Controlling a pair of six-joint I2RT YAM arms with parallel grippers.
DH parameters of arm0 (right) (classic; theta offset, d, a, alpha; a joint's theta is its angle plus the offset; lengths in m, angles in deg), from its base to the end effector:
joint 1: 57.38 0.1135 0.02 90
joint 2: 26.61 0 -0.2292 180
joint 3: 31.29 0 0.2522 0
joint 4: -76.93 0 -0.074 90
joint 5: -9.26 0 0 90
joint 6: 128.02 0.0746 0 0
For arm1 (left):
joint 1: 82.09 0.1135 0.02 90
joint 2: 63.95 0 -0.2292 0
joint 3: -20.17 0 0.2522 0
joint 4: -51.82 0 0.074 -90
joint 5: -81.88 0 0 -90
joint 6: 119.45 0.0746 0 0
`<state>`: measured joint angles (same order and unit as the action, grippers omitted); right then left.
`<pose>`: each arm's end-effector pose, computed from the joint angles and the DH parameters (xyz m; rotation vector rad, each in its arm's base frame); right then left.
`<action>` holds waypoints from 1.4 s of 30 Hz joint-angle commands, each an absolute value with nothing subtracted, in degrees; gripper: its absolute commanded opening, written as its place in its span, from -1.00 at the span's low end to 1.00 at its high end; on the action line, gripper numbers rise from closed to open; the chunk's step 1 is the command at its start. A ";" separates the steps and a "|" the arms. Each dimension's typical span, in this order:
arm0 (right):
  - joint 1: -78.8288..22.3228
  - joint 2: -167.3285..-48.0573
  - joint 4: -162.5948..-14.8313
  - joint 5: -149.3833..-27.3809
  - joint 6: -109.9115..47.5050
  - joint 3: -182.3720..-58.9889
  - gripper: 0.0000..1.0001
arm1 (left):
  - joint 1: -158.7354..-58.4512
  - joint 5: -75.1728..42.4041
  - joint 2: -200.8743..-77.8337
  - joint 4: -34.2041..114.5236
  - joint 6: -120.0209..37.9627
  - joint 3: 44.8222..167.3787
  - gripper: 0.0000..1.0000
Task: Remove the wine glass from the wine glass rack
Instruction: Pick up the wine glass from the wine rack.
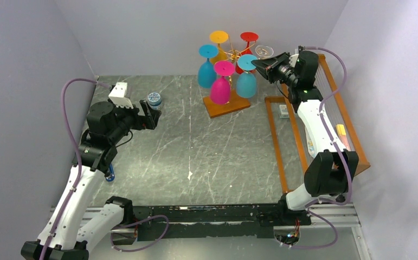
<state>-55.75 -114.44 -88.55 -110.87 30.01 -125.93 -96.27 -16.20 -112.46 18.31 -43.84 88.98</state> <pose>0.3978 0.0488 0.3539 0.6424 1.7682 1.3185 0.2385 -0.0711 0.3389 0.0987 1.8225 -0.4811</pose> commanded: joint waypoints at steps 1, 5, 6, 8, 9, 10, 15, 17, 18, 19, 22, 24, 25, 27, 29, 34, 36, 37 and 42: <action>-55.53 -116.11 -92.64 -108.58 33.48 -126.48 -1.00 | -95.89 -15.38 -112.55 17.88 -43.22 92.64 0.94; -55.53 -116.26 -93.01 -107.09 34.32 -126.83 -1.00 | -95.89 -14.62 -112.22 17.20 -42.54 92.99 0.94; -55.53 -116.26 -93.19 -106.92 34.50 -126.72 -1.00 | -95.89 -14.69 -112.16 17.07 -42.49 92.95 0.94; -55.53 -116.06 -93.02 -106.14 34.35 -126.70 -1.00 | -95.89 -15.05 -112.11 17.09 -42.41 92.82 0.94; -55.59 -115.90 -92.89 -105.65 34.33 -126.54 -1.00 | -95.89 -15.26 -112.13 17.13 -42.48 92.80 0.94; -55.65 -115.67 -93.39 -105.27 34.55 -126.01 -1.00 | -95.89 -15.51 -112.20 17.18 -42.47 92.72 0.94; -55.80 -114.67 -93.78 -104.30 34.91 -125.30 -1.00 | -95.89 -16.28 -112.31 17.63 -42.72 92.36 0.94; -56.07 -114.12 -93.56 -103.75 34.70 -125.00 -1.00 | -95.89 -15.81 -112.08 17.54 -42.73 92.23 0.94; -56.22 -113.76 -93.32 -103.02 34.64 -124.56 -1.00 | -95.89 -15.51 -111.92 17.45 -42.88 92.13 0.94; -56.58 -113.34 -93.42 -102.81 34.70 -124.07 -1.00 | -95.89 -15.43 -111.86 17.34 -42.80 92.09 0.94; -57.20 -111.99 -94.56 -101.94 34.91 -122.10 -1.00 | -95.89 -16.24 -111.91 17.18 -42.34 92.28 0.94; -57.20 -111.31 -95.26 -102.13 35.02 -121.15 -1.00 | -95.89 -16.30 -112.01 17.12 -42.13 92.19 0.94; -58.37 -111.29 -94.90 -102.72 35.11 -121.16 -1.00 | -95.89 -16.25 -111.98 17.26 -42.03 92.06 0.94; -59.08 -111.02 -95.45 -103.95 35.50 -120.83 -1.00 | -95.89 -15.83 -111.94 17.36 -42.11 91.87 0.94; -59.23 -110.40 -95.41 -103.79 35.59 -120.51 -1.00 | -95.89 -15.86 -111.94 17.63 -42.23 91.85 0.94; -59.99 -108.62 -94.06 -104.24 34.80 -120.63 -1.00 | -95.89 -17.45 -112.38 17.58 -41.76 92.38 0.94; -60.38 -107.56 -93.00 -104.25 34.09 -120.34 -1.00 | -95.89 -18.57 -112.50 17.78 -41.09 92.43 0.94; -60.71 -107.02 -92.55 -104.17 33.65 -120.07 -1.00 | -95.89 -19.03 -112.53 17.79 -41.09 92.50 0.94; -62.51 -103.20 -89.85 -101.73 30.63 -117.65 -1.00 | -95.89 -18.73 -112.07 18.56 -42.39 92.03 0.94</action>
